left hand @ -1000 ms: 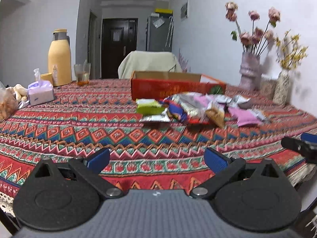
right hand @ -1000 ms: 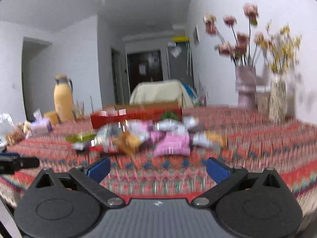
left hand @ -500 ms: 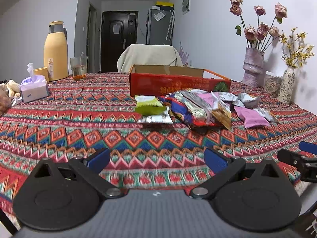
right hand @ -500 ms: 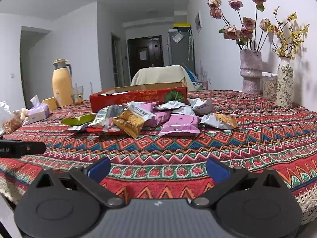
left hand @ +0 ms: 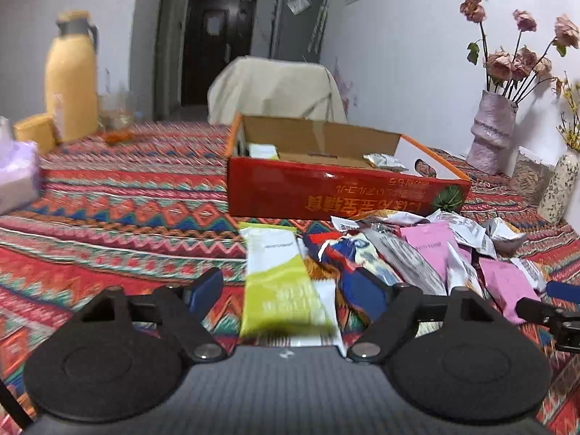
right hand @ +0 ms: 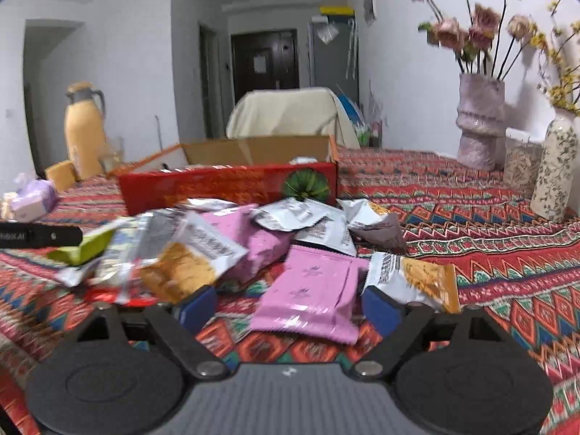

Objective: Organize snacks
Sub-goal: 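Grasp another green-and-white bar with the left tool while the right tool grasps a pink packet, then lower both packets into the box and open both tools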

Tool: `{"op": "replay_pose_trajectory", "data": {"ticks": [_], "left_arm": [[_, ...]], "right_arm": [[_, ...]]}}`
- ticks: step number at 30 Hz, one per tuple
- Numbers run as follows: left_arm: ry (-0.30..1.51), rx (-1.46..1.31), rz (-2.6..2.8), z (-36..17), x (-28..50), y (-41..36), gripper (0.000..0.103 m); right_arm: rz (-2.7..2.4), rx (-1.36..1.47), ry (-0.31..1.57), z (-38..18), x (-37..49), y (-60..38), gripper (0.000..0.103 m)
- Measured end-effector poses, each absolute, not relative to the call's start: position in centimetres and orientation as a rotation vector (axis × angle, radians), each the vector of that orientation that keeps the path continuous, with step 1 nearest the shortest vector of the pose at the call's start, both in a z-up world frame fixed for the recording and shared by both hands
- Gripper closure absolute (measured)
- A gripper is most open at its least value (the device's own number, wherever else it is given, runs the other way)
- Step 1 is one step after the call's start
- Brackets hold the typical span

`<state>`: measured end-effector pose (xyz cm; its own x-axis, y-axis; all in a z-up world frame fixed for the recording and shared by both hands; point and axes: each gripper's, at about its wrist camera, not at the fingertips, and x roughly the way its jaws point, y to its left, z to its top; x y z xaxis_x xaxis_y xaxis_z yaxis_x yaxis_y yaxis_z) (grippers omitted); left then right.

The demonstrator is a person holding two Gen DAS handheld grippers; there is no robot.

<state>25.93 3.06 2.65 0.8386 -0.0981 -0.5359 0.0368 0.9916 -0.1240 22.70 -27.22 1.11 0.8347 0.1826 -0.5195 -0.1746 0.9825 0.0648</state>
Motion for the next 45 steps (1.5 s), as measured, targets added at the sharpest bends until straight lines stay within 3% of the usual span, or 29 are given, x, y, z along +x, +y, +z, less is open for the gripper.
{"op": "replay_pose_trajectory", "data": {"ticks": [5,7,9,11,14,28,39,45], "left_arm": [[0.654,-0.159,-0.075,1.1,29.3,4.0,0.038],[0.657,-0.169,-0.079,0.7,29.7,4.3,0.052],[0.661,-0.181,-0.093,0.4,30.0,4.5,0.057],[0.657,-0.176,-0.099,0.6,30.0,4.4,0.062],[0.647,-0.152,-0.095,1.4,28.8,4.3,0.063],[0.538,-0.183,-0.05,4.0,17.3,4.4,0.063],[0.504,-0.18,-0.075,5.5,17.2,3.9,0.063],[0.479,-0.185,-0.121,9.0,22.6,4.5,0.063]], "right_arm": [[0.167,0.026,0.627,0.0,26.1,-27.5,0.024],[0.171,0.035,0.638,-0.2,26.7,-27.4,0.024],[0.183,0.037,0.646,-0.3,27.2,-27.2,0.024],[0.185,0.026,0.658,-0.4,27.6,-26.9,0.033],[0.192,0.008,0.665,-0.5,27.8,-26.6,0.042],[0.243,-0.094,0.574,1.5,19.7,-26.3,0.042],[0.267,-0.064,0.519,3.1,18.4,-26.5,0.042],[0.358,-0.041,0.455,6.1,21.1,-26.3,0.042]]}}
